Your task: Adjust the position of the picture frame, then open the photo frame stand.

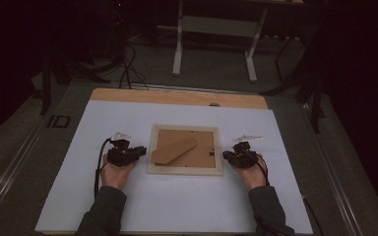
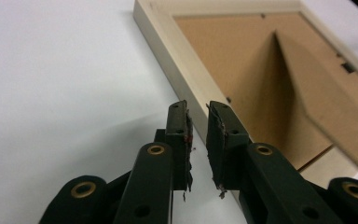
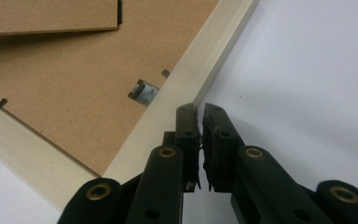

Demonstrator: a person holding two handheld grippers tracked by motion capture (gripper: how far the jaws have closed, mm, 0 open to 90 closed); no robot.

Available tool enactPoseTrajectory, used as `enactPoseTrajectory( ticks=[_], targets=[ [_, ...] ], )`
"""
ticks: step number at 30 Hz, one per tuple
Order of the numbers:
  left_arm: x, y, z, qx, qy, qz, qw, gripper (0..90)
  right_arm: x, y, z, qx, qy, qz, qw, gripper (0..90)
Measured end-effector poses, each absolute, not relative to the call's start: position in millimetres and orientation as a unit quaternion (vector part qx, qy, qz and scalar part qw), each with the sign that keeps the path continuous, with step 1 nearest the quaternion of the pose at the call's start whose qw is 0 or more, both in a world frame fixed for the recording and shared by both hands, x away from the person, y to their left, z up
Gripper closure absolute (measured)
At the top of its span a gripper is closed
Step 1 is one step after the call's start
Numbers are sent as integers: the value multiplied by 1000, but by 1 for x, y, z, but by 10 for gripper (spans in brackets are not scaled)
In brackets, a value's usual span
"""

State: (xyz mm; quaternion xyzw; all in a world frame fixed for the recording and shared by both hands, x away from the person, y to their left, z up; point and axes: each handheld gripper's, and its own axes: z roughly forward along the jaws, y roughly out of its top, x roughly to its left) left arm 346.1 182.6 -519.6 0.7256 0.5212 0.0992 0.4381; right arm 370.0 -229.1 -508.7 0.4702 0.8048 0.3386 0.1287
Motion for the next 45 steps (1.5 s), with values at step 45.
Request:
enactPoseTrajectory(
  ticks=[45],
  targets=[
    [359, 165, -449, 741, 458, 101, 480, 519, 374, -233, -493, 462, 801, 353, 145, 714]
  ],
)
